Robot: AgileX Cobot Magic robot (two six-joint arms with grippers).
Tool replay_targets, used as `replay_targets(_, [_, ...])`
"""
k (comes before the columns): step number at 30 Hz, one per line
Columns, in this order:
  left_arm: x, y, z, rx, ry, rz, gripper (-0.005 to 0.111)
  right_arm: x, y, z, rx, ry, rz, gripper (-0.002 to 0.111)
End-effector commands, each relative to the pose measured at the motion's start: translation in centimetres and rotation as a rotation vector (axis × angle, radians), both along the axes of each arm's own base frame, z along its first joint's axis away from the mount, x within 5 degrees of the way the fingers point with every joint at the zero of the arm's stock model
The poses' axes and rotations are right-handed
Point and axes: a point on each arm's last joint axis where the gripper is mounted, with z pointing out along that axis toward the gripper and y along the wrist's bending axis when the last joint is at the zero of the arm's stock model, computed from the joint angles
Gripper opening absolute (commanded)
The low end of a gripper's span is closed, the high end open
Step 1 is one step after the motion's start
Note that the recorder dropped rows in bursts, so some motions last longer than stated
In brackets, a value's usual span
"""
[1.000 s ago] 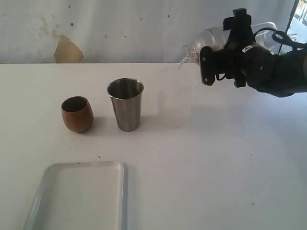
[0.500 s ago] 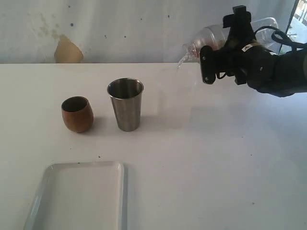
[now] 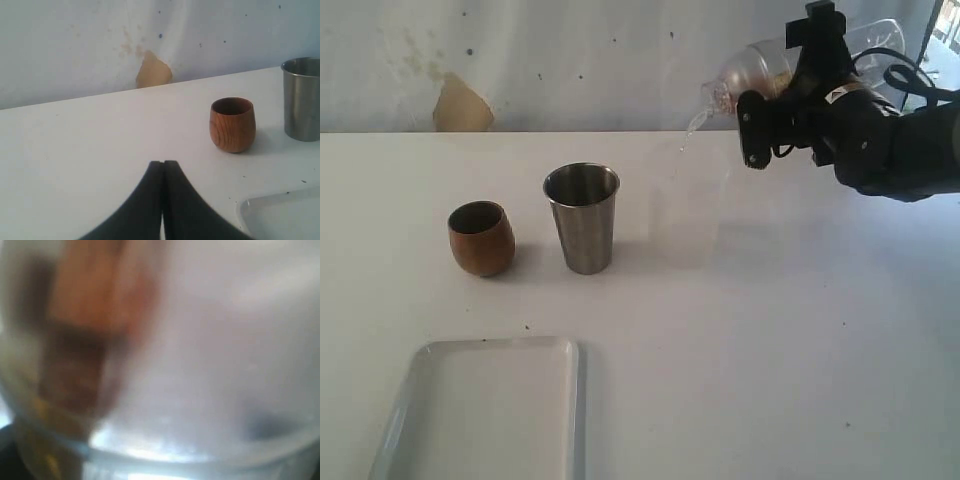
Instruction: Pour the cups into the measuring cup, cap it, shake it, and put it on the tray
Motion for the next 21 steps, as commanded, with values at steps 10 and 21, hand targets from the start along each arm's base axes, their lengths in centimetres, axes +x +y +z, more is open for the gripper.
replay_targets(10, [0.0,0.0,-0.1,0.003,-0.007,0.0,0.0,0.1,-0.4,1.4,-0.06,-0.077,0.005,0.0])
replay_targets(21, [0.0,0.0,-0.1,0.003,-0.007,0.0,0.0,0.2,-3.0,1.0,-0.04,-0.04,-0.061,0.0])
